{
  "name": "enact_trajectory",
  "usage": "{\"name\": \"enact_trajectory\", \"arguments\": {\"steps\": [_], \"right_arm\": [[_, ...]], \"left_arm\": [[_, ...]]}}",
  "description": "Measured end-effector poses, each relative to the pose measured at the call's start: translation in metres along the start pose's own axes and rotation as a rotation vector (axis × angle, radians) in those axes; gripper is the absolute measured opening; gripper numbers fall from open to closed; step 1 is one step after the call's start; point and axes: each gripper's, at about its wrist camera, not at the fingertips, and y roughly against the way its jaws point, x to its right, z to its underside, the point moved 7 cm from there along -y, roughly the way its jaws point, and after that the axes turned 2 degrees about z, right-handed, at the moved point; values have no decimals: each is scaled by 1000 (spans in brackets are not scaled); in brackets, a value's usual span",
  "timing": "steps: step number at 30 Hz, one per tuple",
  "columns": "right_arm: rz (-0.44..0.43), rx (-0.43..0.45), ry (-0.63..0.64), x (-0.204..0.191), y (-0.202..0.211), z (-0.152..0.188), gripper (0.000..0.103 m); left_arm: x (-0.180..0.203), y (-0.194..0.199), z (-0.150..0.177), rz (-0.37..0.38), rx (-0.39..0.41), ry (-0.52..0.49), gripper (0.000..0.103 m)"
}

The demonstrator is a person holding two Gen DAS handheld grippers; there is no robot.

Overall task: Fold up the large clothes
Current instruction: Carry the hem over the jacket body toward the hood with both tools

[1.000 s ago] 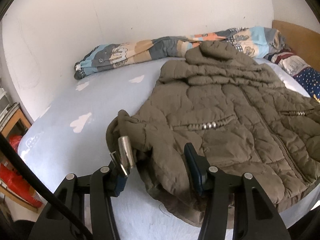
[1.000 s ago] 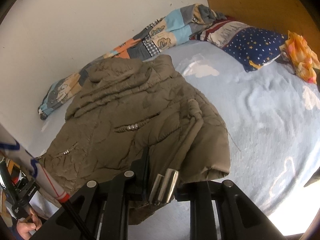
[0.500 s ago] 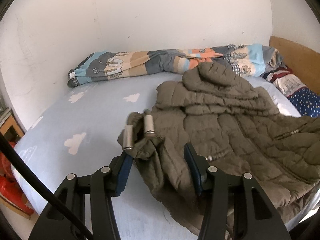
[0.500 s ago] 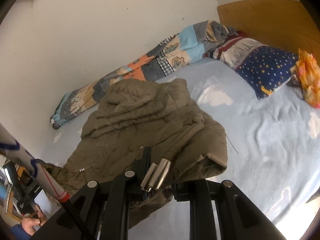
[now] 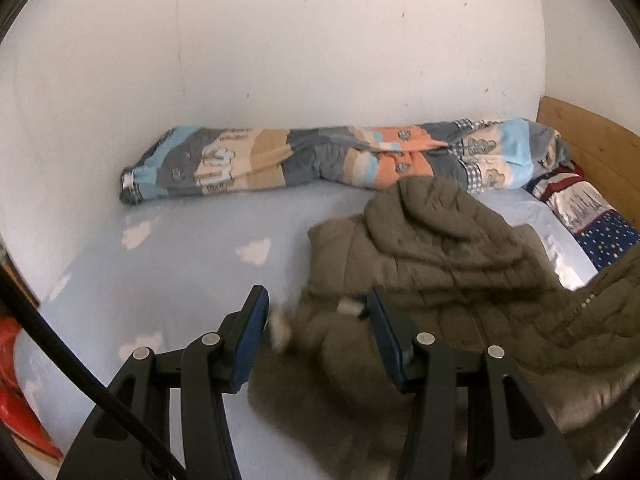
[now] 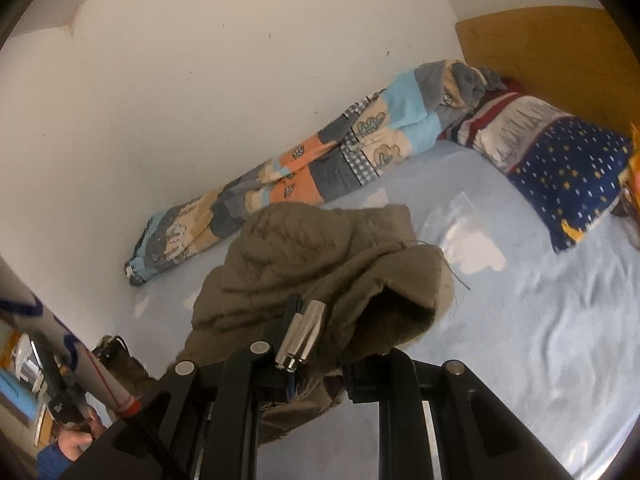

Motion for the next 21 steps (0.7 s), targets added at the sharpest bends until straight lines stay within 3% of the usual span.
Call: {"name": "enact_trajectory", "arguments": {"steps": [11, 21], "right_arm": [[-4, -3, 10, -13, -75, -77, 18], [55, -63, -76, 11, -196, -148, 18]], "left_arm": [[-14, -52, -78, 2, 21, 70, 51], [-33, -107, -143, -75, 94, 89, 51]]}}
